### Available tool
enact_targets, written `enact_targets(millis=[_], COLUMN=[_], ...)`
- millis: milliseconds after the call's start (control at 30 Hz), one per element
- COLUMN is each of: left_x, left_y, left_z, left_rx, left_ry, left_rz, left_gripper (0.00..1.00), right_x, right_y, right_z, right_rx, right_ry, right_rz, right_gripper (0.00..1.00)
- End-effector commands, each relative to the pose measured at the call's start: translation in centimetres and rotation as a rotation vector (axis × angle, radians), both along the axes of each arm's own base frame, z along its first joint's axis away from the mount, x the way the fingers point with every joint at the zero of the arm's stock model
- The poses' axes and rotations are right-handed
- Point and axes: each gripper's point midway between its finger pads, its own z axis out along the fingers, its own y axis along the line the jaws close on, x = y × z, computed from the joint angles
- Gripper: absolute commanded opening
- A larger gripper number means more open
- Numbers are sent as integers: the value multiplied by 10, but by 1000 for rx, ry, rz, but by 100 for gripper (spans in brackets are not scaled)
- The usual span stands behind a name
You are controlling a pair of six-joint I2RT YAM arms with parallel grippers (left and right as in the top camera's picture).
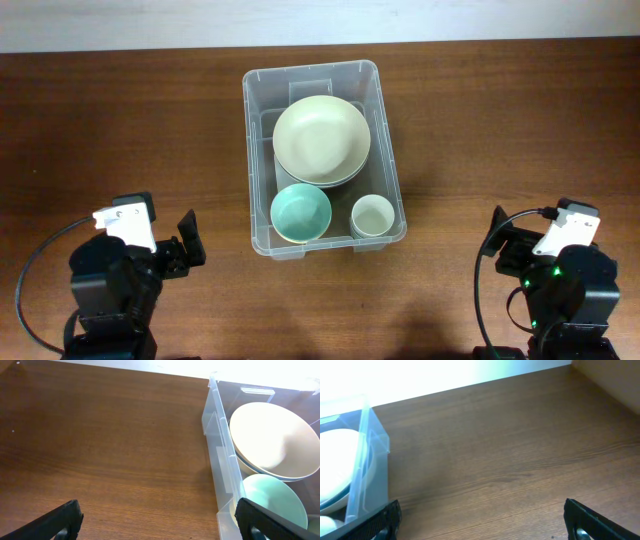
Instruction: Pack container
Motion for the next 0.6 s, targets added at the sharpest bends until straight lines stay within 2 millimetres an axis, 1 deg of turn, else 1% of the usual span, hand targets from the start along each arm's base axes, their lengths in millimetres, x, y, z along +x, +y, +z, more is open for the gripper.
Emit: enact_targets(millis=[0,67,100,233,333,433,500,567], left_x=[0,0,0,0,0,0,0,0], left_y=[-1,-1,-1,-1,-1,-1,-1,-1], left_z=[-3,-3,-3,-3,-3,-3,-3,-3], left_rx=[0,0,0,0,0,0,0,0], left_ry=[5,5,5,5,5,5,5,5], left_rz=[-11,-11,-11,-11,-11,-11,-11,-11], left_gripper=[100,100,100,100,100,100,100,100], right_x=[-5,-12,-15,-25,-33,-39,-39,-38], right_y=[-3,3,5,12,18,21,24,26], right_z=[-6,-13,-13,-2,-1,-13,-24,-30], right_rx=[3,19,24,20,0,-10,-6,-2], right_ry=[20,52,49,-19,-67,-103,-139,-169], right_rz=[-21,5,16,47,84,105,120,134], right_gripper=[99,99,99,99,99,99,99,99])
